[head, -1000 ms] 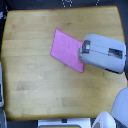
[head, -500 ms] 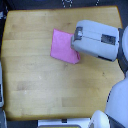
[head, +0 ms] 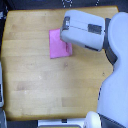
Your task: Folding a cloth
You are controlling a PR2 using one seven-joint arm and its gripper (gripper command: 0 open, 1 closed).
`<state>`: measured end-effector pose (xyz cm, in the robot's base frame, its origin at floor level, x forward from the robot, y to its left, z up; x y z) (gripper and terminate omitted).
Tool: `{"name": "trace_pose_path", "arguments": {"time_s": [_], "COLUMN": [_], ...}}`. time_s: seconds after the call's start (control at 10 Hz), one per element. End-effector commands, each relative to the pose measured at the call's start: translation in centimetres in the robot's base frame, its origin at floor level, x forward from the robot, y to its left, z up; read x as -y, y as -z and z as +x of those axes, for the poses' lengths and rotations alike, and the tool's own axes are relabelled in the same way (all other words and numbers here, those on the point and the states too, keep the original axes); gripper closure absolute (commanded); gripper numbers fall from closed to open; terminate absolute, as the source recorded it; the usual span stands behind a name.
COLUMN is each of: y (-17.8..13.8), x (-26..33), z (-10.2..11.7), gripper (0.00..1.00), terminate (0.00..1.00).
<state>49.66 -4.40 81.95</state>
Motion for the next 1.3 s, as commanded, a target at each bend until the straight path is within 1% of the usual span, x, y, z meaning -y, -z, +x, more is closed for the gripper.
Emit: {"name": "trace_pose_path", "arguments": {"time_s": [0.0, 0.1, 0.2, 0.3, 0.4, 0.5, 0.6, 0.8, 0.9, 1.0, 1.1, 1.2], "y": [3.4, 4.7, 4.8, 6.0, 6.1, 6.6, 6.6, 5.4, 5.2, 5.1, 5.4, 5.6], "x": [-9.0, -10.3, -10.6, -11.3, -11.3, -11.1, -11.2, -11.9, -12.2, -12.8, -12.9, -13.1], "z": [3.2, 4.0, 3.9, 3.8, 3.6, 2.2, 1.9, -0.4, -0.7, -0.9, -0.6, 0.3], "gripper": [1.00, 1.00, 1.00, 1.00, 1.00, 1.00, 1.00, 1.00, 1.00, 1.00, 1.00, 1.00], "terminate": [0.00, 0.00, 0.00, 0.00, 0.00, 0.00, 0.00, 0.00, 0.00, 0.00, 0.00, 0.00]}}
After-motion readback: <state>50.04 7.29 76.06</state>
